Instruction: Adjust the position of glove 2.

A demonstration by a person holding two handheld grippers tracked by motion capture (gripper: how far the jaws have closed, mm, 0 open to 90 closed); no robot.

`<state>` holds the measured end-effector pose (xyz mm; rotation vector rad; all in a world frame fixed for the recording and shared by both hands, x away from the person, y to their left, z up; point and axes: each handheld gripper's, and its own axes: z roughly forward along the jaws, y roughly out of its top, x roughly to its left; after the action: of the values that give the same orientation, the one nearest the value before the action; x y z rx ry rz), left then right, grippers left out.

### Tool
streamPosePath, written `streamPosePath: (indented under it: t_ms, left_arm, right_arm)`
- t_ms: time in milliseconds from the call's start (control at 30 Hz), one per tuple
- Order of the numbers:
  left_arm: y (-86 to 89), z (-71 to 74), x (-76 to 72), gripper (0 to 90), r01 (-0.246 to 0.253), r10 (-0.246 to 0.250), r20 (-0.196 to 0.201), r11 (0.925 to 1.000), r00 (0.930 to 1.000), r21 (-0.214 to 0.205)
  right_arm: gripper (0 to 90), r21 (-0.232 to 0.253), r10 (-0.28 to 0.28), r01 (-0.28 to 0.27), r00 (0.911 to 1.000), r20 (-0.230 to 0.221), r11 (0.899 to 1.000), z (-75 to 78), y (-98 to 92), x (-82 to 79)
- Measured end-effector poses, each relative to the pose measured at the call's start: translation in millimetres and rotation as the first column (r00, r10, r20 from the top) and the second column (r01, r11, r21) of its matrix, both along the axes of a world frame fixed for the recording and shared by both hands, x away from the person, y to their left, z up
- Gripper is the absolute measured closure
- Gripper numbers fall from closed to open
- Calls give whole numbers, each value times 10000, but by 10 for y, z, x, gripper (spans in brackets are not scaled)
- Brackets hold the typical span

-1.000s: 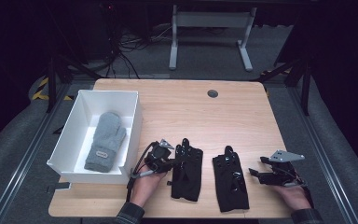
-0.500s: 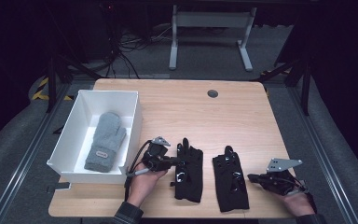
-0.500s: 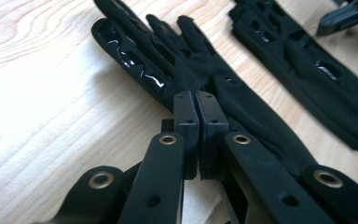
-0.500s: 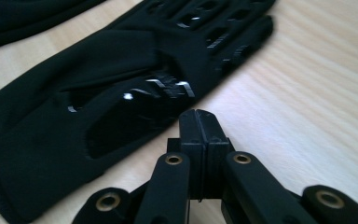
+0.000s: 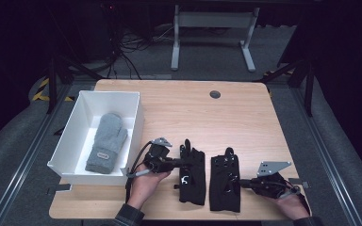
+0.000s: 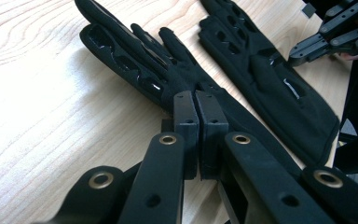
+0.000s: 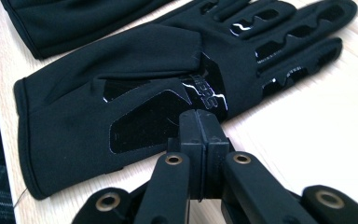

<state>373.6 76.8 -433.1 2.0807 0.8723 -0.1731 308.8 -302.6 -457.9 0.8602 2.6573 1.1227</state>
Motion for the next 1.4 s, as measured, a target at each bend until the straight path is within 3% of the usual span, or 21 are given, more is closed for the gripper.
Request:
streamPosePath:
  t_ms: [533,1000,1400]
  left_arm:
    - [-82,94,22,891,486,-498,-114,9949,9987,-886]
    - [-188,206,58,892,871,-882,-19,9869,9961,-1359]
    - [-348,178,52,892,1280,-1309,-124,9822,9913,-1376]
  right_arm:
    - [900,248,306,-306,9995,-21,9992,2,193,82]
    - [900,306,669,-666,9977,-72,9973,-21,410,117]
    - [900,132,1122,-1123,9936,100,9936,-26,685,108]
